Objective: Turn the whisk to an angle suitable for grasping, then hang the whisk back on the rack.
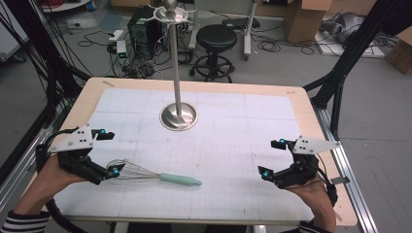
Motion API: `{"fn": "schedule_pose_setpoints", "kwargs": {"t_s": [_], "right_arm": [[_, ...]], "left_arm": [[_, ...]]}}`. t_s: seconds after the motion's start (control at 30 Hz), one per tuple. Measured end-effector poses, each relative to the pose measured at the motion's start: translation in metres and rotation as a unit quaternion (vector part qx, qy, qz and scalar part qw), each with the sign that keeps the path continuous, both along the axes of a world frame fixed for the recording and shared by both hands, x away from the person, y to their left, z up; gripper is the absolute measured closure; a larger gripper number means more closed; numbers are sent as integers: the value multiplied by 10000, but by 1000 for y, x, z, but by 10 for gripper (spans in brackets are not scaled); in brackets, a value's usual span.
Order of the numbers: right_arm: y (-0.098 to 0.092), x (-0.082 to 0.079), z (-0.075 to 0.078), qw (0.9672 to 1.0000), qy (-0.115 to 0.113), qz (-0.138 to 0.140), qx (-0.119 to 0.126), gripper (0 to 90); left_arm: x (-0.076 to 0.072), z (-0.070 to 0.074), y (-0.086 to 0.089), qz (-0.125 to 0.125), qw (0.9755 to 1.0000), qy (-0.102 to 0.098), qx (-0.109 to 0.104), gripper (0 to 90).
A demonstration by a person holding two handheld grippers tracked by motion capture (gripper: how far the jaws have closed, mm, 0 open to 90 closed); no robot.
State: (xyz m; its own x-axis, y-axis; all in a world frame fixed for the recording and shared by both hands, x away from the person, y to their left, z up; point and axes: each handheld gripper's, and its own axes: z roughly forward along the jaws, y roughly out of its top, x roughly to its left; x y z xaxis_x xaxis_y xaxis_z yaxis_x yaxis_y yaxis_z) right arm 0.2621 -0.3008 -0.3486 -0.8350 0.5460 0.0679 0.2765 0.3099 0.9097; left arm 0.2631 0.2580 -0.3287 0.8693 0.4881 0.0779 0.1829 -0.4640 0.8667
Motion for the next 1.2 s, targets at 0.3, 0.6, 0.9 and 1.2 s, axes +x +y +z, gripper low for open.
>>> {"fn": "schedule_pose_setpoints", "kwargs": {"t_s": [0.3,0.6,0.9,1.2], "right_arm": [[0,1,-1,10000,2,-17,-9,4],[1,2,-2,10000,18,42,-23,4],[1,2,-4,9999,71,60,-55,4],[4,2,-4,9999,47,64,-99,4]], "left_arm": [[6,3,-9,-78,9999,1,107,17],[18,3,-33,-594,9975,10,384,17],[25,8,-65,-1192,9905,-40,686,17],[28,2,-93,-1504,9814,-35,1190,17]]}}
